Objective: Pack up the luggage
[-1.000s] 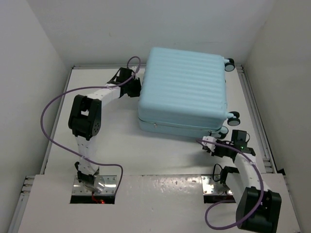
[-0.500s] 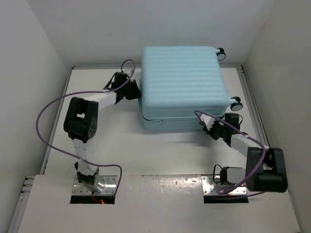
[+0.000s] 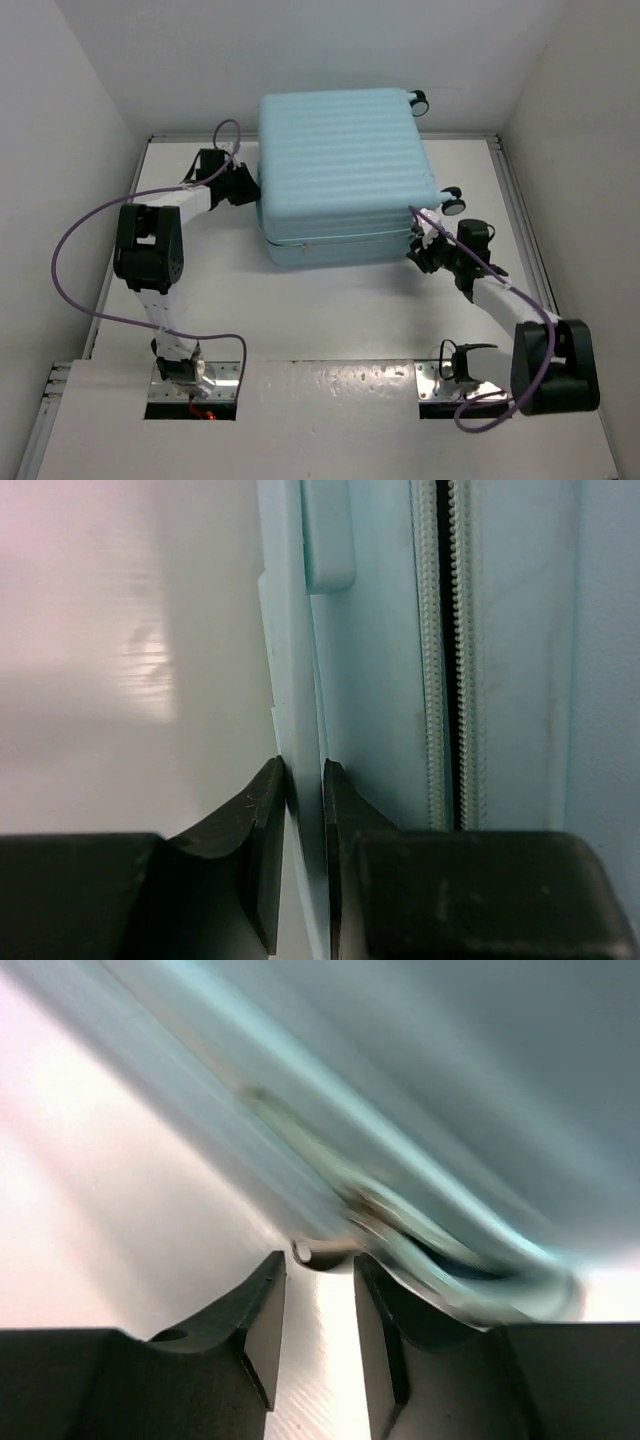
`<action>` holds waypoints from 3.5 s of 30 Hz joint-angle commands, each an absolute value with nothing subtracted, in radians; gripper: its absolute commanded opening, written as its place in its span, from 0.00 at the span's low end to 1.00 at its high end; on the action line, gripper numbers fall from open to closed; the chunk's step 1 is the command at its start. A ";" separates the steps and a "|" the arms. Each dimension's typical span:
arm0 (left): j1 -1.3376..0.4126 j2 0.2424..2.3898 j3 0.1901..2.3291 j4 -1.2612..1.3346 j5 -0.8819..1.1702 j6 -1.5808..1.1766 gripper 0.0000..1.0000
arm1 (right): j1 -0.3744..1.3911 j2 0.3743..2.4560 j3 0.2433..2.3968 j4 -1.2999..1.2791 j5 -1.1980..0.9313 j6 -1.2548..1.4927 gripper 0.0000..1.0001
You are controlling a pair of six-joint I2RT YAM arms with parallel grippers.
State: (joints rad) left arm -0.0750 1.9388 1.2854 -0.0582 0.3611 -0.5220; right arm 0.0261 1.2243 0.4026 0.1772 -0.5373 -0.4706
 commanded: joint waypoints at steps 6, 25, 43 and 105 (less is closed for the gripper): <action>0.095 1.875 1.169 -0.261 0.290 -0.397 0.00 | -0.025 0.993 0.451 0.195 -0.436 -0.017 0.44; 0.077 1.827 1.068 -0.232 0.339 -0.456 0.00 | 0.089 1.091 0.290 0.435 -0.621 0.376 0.49; 0.077 1.836 1.058 -0.222 0.339 -0.446 0.00 | 0.149 1.272 0.275 0.772 -0.517 0.409 0.45; 0.167 1.845 1.031 -0.278 0.291 -0.381 0.00 | 0.138 1.095 0.305 0.578 -0.143 0.365 0.00</action>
State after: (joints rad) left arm 0.0792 1.8118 1.1011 -0.0120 0.3874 -0.4778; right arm 0.1955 1.1290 0.2760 0.5140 -0.2897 0.4000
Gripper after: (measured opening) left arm 0.218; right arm 0.011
